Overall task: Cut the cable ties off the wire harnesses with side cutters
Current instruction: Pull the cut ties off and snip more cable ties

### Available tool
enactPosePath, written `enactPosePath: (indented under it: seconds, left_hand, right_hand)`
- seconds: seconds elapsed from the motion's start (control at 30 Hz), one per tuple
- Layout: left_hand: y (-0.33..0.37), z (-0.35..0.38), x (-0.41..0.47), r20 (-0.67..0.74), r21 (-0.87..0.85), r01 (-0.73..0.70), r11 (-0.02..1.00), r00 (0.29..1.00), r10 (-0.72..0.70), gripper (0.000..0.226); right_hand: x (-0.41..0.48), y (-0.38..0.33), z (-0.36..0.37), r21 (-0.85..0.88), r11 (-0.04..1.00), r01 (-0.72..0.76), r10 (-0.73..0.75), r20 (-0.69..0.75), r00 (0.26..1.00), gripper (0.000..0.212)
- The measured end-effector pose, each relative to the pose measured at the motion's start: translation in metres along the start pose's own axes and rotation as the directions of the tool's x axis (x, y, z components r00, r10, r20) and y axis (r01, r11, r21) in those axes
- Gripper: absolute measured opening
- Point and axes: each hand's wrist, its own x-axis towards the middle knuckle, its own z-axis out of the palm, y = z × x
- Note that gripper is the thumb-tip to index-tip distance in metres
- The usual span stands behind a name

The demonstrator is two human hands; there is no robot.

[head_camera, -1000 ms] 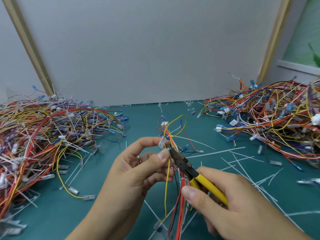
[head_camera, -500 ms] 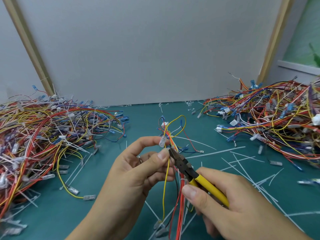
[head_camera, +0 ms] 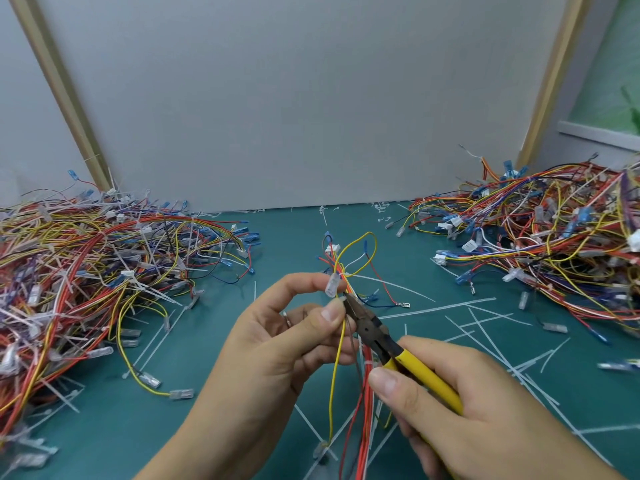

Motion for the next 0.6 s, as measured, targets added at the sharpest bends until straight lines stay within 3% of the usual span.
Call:
enactPosePath:
  seconds: [0.17,0.27,0.43,0.53,0.6]
  left_hand:
    - [-0.002,0.0,0.001,0.011,0.003,-0.004,1.0,1.0,0.004,0.027]
    - [-0.001,0.0,0.001,0.005,0.006,-0.021,1.0,1.0,0.021,0.023]
    - [0.0,0.001,0.0,-0.054,0.141,-0.171,0.975,0.982,0.18,0.014]
    - [-0.001,0.003,-0.001,-0.02,0.328,-0.237,0.914,0.966,0.258,0.009]
    - [-0.004,0.003,-0.005,0.085,0.48,-0.31,0.821,0.947,0.308,0.009]
  right_hand:
    - [0.0,0.0,-0.002,-0.047,0.999,-0.003,0.002,-0.01,1.0,0.035]
    - [-0.001,0.001,-0.003,-0.097,0.995,-0.018,0.017,-0.014,1.0,0.045]
    - [0.004,0.006,-0.005,0.017,0.996,-0.09,0.091,-0.089,0.992,0.061]
    - [0.009,0.01,-0.007,0.177,0.978,-0.107,0.126,-0.104,0.987,0.037]
    - [0.011,0.01,-0.008,0.292,0.954,-0.071,0.113,-0.131,0.985,0.023]
